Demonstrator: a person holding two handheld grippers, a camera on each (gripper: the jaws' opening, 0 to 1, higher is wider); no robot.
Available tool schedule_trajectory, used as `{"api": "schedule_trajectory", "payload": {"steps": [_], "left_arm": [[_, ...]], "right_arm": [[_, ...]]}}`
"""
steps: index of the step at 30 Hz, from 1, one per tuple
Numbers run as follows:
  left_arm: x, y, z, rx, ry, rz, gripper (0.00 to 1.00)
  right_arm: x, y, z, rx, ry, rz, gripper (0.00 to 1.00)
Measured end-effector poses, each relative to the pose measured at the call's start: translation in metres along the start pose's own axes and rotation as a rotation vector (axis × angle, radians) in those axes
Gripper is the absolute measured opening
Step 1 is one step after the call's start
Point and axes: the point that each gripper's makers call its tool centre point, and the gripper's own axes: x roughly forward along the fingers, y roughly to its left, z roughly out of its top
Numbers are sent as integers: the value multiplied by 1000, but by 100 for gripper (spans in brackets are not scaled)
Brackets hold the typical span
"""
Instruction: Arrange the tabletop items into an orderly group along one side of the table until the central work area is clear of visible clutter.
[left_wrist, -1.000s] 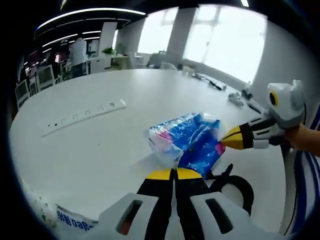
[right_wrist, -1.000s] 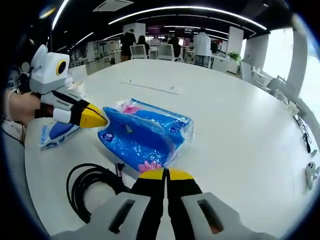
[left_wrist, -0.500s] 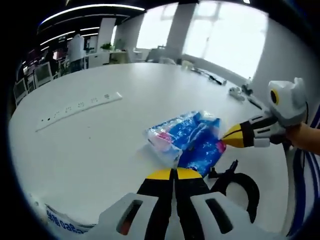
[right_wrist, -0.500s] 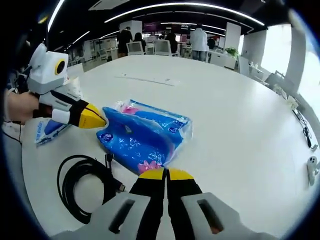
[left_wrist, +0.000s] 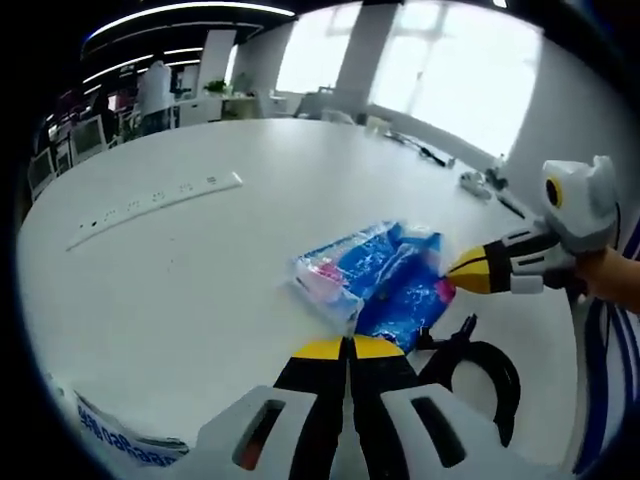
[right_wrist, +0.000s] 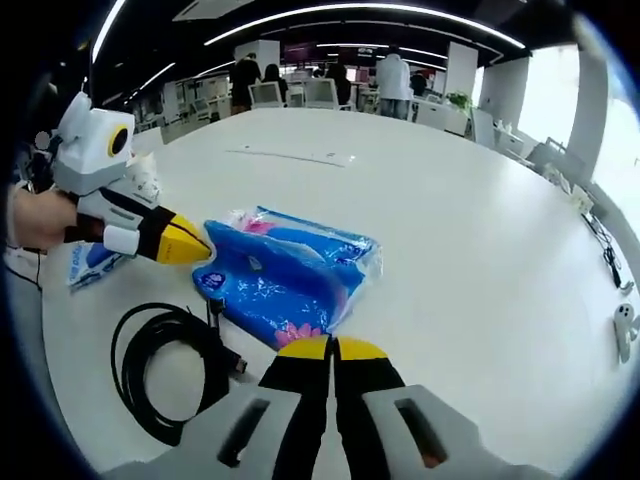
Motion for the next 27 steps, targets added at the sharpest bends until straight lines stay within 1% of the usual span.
{"api": "schedule_trajectory", "payload": {"steps": [3, 7, 13, 16, 19, 21, 27], "left_arm": [[1, 0, -1, -1, -2, 2, 0], [0, -1, -1, 24, -16, 8, 0], [0, 0, -1, 20, -18, 7, 0], [0, 0, 1, 22, -28, 6, 2], [0, 2, 0, 19, -21, 11, 7], [-1, 3, -1, 18, -19, 12, 7], [-2, 2, 1, 25, -26, 13, 9]], "right_arm": [[-1, 1, -1, 0, -3, -4, 0], [-1, 1, -3, -33, 1, -13, 0], [-1, -1, -2, -24, -7, -18, 1], [-1, -2, -1, -30, -4, -20, 2], [-2, -2, -1, -27, -3, -23, 4], [-2, -2, -1, -26, -3, -26, 7], [-1, -4, -1, -30, -5, -26, 8]]}}
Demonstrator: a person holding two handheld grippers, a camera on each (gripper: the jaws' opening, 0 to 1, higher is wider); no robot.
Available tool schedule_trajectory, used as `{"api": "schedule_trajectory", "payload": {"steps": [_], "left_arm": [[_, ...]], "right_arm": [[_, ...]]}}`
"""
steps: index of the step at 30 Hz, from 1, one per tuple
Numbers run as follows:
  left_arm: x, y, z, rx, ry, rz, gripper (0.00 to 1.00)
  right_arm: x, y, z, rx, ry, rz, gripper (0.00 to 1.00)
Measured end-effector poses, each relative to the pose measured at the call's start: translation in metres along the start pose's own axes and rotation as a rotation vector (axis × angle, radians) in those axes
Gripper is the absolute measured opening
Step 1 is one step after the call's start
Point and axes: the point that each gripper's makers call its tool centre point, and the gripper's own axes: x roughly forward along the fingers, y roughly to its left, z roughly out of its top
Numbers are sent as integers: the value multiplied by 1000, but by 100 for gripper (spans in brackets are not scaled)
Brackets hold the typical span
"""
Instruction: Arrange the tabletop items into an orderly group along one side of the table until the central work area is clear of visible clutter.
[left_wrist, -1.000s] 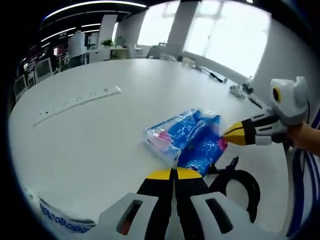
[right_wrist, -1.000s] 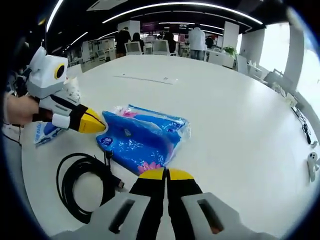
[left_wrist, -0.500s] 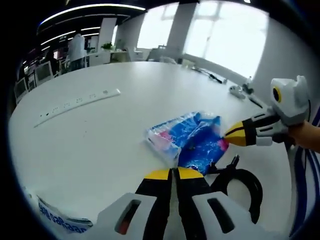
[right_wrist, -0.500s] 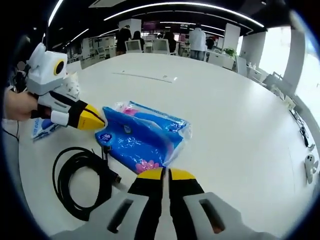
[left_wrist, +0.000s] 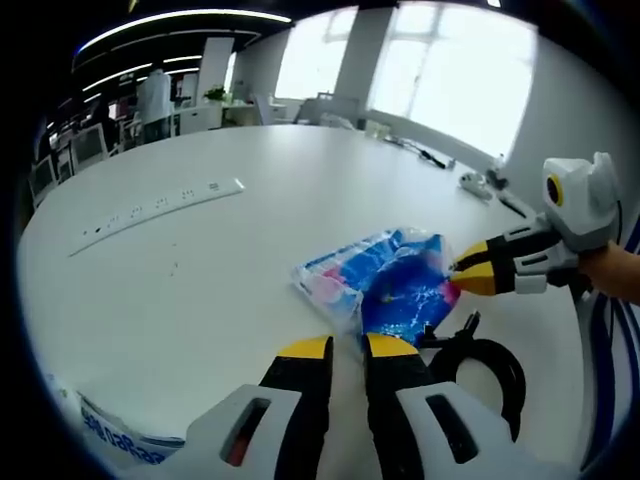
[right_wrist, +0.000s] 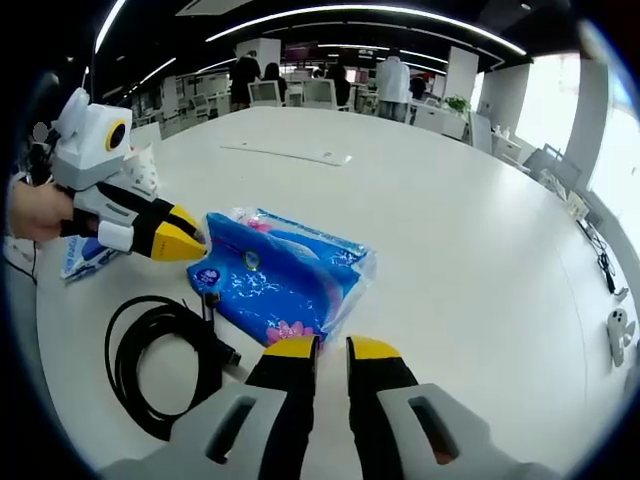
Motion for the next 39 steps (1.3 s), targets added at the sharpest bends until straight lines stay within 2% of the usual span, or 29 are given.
{"api": "schedule_trajectory", "payload": {"steps": [4, 6, 10, 13, 17, 23, 25, 27, 28, 29, 30, 32, 35, 39], "left_arm": [[-1, -1, 2, 2, -7, -5, 10], [-1, -1, 3, 3, -6, -5, 12], [-5, 0, 4, -2, -10, -2, 16], [-9, -2, 7, -5, -29, -10, 18], [-12, -1, 6, -15, -15, -13, 24], [-19, 0, 11, -22, -42, -21, 28], [-24, -2, 13, -19, -50, -36, 33], [-30, -9, 18, -24, -78, -76, 48], [-34, -11, 16, -28, -68, -82, 53], [-39, -11, 14, -32, -63, -80, 56], [-44, -12, 14, -17, -65, -88, 52], [-53, -11, 13, -7, -84, -85, 46], [-61, -9, 11, -33, -90, -87, 51], [-73, -6, 8, -45, -96, -79, 50]], "right_arm": [[-1, -1, -1, 7, -1, -3, 11], [-2, -2, 2, 14, -21, -2, 15], [-5, 0, 3, 17, -19, 1, 23], [-9, 0, 7, 17, -37, -5, 24], [-14, 5, 19, 45, -75, 2, 29], [-19, 14, 24, 38, -77, 4, 30], [-22, 17, 29, 41, -97, 8, 34], [-26, 25, 44, 102, -176, 43, 42], [-28, 26, 47, 109, -189, 44, 45], [-30, 26, 44, 74, -154, 23, 44], [-32, 25, 43, 33, -136, 14, 42], [-30, 26, 44, 39, -144, 22, 41], [-33, 28, 51, 39, -151, 22, 42], [-37, 36, 58, 17, -148, 26, 42]]}}
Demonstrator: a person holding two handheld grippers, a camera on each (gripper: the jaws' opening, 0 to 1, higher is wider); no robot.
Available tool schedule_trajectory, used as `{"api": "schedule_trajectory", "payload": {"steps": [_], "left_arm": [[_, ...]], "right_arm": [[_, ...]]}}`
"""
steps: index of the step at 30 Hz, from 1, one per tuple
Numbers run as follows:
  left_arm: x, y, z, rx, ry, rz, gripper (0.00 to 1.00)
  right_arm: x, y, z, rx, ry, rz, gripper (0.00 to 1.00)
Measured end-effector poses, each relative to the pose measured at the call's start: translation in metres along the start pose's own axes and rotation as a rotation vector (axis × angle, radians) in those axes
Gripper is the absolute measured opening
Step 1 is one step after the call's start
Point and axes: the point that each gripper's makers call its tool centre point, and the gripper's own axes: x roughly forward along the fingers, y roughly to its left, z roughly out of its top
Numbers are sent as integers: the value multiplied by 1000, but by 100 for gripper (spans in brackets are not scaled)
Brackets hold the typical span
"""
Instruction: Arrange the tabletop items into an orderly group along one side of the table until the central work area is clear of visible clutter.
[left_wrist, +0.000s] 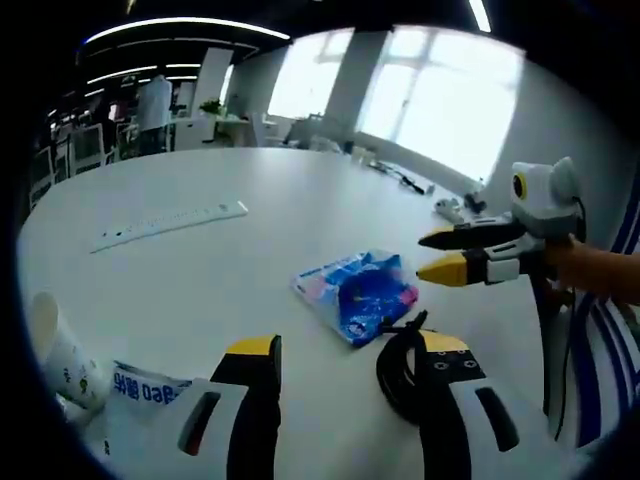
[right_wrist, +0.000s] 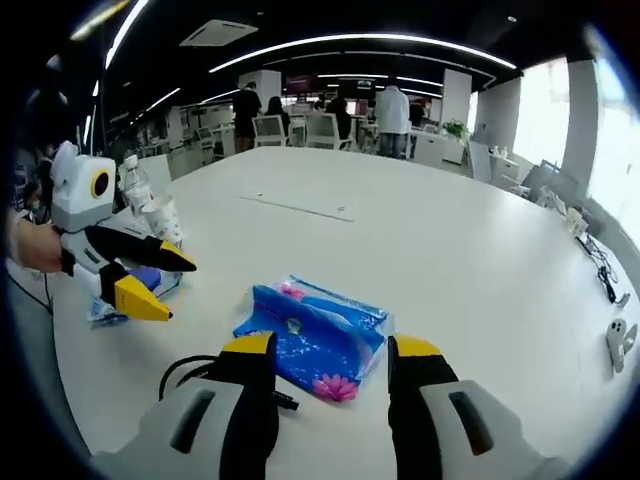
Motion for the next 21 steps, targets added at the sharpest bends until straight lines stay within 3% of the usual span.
{"api": "schedule_trajectory", "payload": {"steps": [9, 21], "left_arm": [[-30, 6, 1, -5, -14, 31, 54], [-64, 22, 4, -17, -29, 84, 61]], "right_arm": [[-7, 14, 1, -23, 22, 16, 42], [-17, 16, -3, -48, 62, 32, 56]]}}
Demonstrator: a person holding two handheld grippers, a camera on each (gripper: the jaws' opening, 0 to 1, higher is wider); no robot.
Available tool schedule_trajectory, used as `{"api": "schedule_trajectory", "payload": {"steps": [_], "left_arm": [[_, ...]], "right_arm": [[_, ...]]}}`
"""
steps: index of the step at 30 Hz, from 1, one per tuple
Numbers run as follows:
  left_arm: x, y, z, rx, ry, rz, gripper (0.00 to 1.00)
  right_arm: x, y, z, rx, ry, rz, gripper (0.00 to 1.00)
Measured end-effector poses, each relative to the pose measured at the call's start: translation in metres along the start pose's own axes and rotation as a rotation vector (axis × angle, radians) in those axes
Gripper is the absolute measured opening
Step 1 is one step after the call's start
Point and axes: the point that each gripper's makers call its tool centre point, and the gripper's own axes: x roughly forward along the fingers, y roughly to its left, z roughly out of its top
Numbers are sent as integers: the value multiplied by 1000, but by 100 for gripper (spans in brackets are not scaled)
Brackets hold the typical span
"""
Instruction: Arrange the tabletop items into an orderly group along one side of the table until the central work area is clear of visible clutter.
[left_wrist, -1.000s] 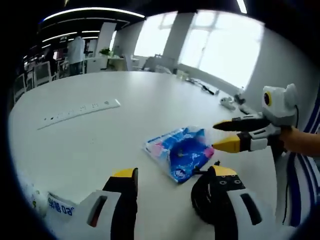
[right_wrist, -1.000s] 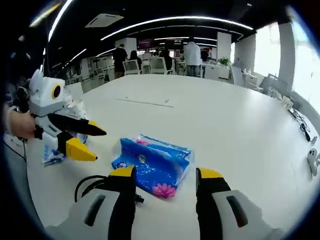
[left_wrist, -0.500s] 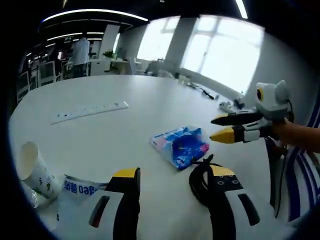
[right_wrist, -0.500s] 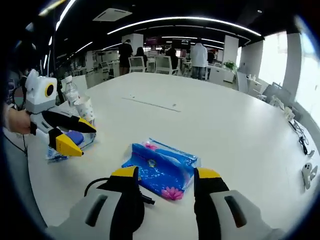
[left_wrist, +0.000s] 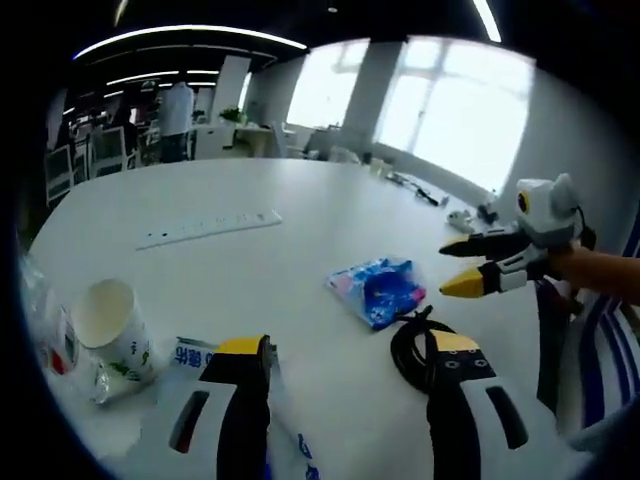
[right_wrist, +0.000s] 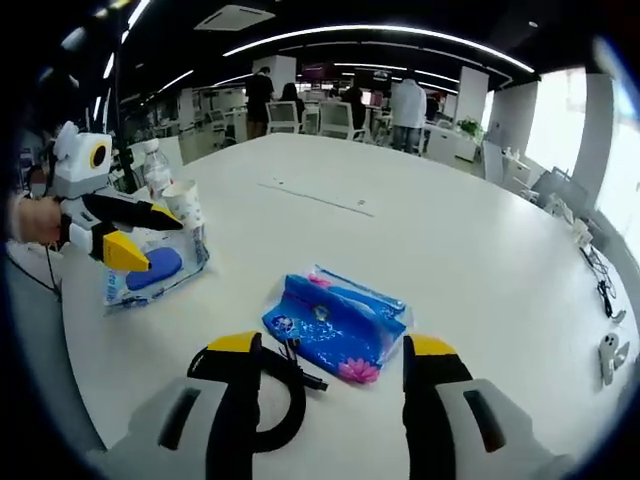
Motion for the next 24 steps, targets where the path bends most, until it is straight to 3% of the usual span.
{"api": "schedule_trajectory", "payload": {"steps": [9, 24], "left_arm": [[-27, 6, -8, -31, -6, 36, 62], [-75, 37, -16, -66, -29, 138, 62]], "right_arm": [[-5, 5, 2, -20, 17, -5, 69], [12, 32, 13, -67, 27, 64, 69]]}}
